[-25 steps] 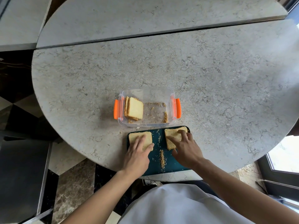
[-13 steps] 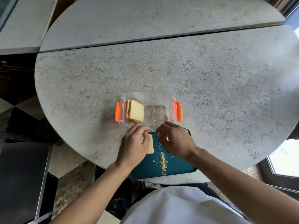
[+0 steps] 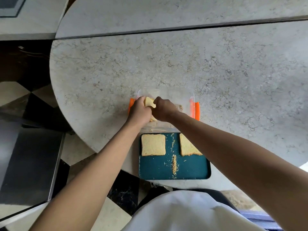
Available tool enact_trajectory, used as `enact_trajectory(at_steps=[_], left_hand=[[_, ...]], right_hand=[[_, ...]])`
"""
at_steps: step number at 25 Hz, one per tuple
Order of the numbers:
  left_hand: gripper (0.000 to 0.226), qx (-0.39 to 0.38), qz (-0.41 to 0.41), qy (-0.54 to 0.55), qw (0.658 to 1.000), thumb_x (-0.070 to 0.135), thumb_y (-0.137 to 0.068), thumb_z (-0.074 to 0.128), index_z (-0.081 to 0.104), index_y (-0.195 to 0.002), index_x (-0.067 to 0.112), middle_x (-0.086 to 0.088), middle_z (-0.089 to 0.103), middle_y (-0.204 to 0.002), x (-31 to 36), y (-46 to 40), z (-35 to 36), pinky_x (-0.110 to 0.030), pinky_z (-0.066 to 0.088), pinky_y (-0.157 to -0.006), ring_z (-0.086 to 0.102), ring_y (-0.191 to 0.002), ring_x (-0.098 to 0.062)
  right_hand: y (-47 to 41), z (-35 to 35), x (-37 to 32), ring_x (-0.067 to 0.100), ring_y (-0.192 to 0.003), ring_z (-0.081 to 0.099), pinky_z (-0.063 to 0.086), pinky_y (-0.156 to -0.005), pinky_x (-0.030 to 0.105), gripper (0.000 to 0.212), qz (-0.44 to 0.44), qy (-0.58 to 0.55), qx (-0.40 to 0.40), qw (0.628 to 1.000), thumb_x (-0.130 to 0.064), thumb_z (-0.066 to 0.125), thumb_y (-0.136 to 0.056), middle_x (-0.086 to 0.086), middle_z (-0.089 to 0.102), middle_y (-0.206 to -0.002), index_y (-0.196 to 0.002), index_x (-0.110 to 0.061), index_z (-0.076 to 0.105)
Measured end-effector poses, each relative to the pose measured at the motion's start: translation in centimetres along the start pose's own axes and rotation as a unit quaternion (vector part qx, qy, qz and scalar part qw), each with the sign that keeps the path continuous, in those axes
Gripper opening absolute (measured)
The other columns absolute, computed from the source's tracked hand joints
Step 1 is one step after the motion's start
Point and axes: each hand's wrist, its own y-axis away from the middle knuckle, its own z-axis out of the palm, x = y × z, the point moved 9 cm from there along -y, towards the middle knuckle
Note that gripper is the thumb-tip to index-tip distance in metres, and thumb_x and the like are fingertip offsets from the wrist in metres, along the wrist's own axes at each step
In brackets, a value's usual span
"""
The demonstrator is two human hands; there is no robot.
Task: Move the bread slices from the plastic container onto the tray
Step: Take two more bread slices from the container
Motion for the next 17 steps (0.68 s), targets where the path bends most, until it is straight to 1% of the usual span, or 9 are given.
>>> enact_trajectory(at_steps=[2,4,6,7,9,11,12,14,17], left_hand=[[0.045,-0.006,-0.013,-0.013,1.0,0.002,-0.08,0.036,0.062,-0.114,0.017,-0.01,0.069,-0.106,0.1,-0.3,0.4,-0.048,0.058,-0.083,0.066,-0.097,-0.029],[0.043,0.002,-0.021,-0.024,0.999,0.005,-0.082,0.036,0.061,-0.116,0.014,-0.01,0.068,-0.109,0.3,-0.8,0.5,-0.047,0.055,-0.09,0.064,-0.101,-0.027],[0.043,0.018,-0.031,-0.014,0.999,0.009,-0.085,0.038,0.06,-0.12,0.015,-0.008,0.067,-0.113,0.4,-1.1,0.4,-0.043,0.054,-0.091,0.062,-0.104,-0.026],[0.044,0.03,-0.036,-0.012,0.999,0.008,-0.086,0.039,0.059,-0.123,0.016,-0.008,0.066,-0.116,0.3,-1.2,0.4,-0.037,0.052,-0.091,0.06,-0.108,-0.027],[0.048,0.055,-0.042,-0.025,0.997,0.005,-0.087,0.04,0.056,-0.131,0.016,-0.008,0.062,-0.126,0.2,-1.1,0.5,-0.024,0.039,-0.09,0.053,-0.12,-0.027],[0.054,0.074,-0.04,-0.043,0.996,0.003,-0.087,0.04,0.051,-0.138,0.015,-0.007,0.057,-0.137,0.3,-0.9,0.6,-0.017,0.026,-0.09,0.045,-0.13,-0.025],[0.056,0.076,-0.038,-0.044,0.995,0.002,-0.087,0.04,0.048,-0.141,0.016,-0.007,0.055,-0.14,0.3,-1.0,0.7,-0.017,0.028,-0.092,0.045,-0.131,-0.025],[0.059,0.072,-0.04,-0.029,0.996,0.002,-0.087,0.041,0.044,-0.145,0.017,-0.008,0.054,-0.142,0.1,-1.2,0.9,-0.025,0.04,-0.096,0.049,-0.13,-0.026],[0.066,0.073,-0.057,0.008,0.996,0.003,-0.086,0.039,0.034,-0.15,0.018,-0.007,0.046,-0.149,-0.1,-1.0,1.2,-0.03,0.04,-0.1,0.044,-0.134,-0.025]], right_hand=[[-1.0,0.6,-0.1,0.039,-0.109,0.063,0.048,-0.075,0.04,0.047,0.009,-0.002,-0.003,1.0,-0.036,0.055,-0.094,0.022,0.064,-0.122,-0.128,-0.004,0.049],[-1.7,1.1,-0.1,0.04,-0.109,0.062,0.041,-0.072,0.038,0.043,0.015,-0.001,-0.005,1.0,-0.025,0.057,-0.092,0.023,0.061,-0.122,-0.127,-0.002,0.046],[-2.1,1.6,0.2,0.041,-0.113,0.06,0.04,-0.074,0.038,0.048,0.02,-0.013,-0.01,1.0,-0.019,0.06,-0.09,0.025,0.056,-0.126,-0.131,-0.001,0.042],[-2.1,1.7,0.3,0.042,-0.115,0.059,0.042,-0.076,0.038,0.051,0.022,-0.024,-0.009,0.999,-0.017,0.062,-0.089,0.025,0.054,-0.129,-0.133,-0.001,0.041],[-2.2,1.8,0.6,0.042,-0.116,0.058,0.046,-0.082,0.04,0.054,0.025,-0.044,-0.007,0.999,-0.017,0.064,-0.088,0.026,0.052,-0.13,-0.134,-0.002,0.04],[-2.1,1.6,1.0,0.042,-0.117,0.058,0.05,-0.089,0.044,0.057,0.031,-0.062,-0.004,0.998,-0.02,0.065,-0.087,0.026,0.051,-0.13,-0.135,-0.002,0.039],[-2.0,1.6,1.2,0.042,-0.117,0.057,0.05,-0.089,0.045,0.058,0.035,-0.07,0.0,0.997,-0.021,0.065,-0.087,0.026,0.051,-0.131,-0.135,-0.003,0.039],[-1.9,1.5,1.5,0.042,-0.117,0.057,0.048,-0.086,0.043,0.059,0.041,-0.073,0.008,0.996,-0.021,0.065,-0.087,0.025,0.052,-0.131,-0.136,-0.003,0.039],[-1.7,1.5,1.7,0.041,-0.118,0.057,0.045,-0.083,0.041,0.058,0.051,-0.083,0.016,0.995,-0.02,0.064,-0.088,0.024,0.051,-0.131,-0.138,-0.004,0.038]])
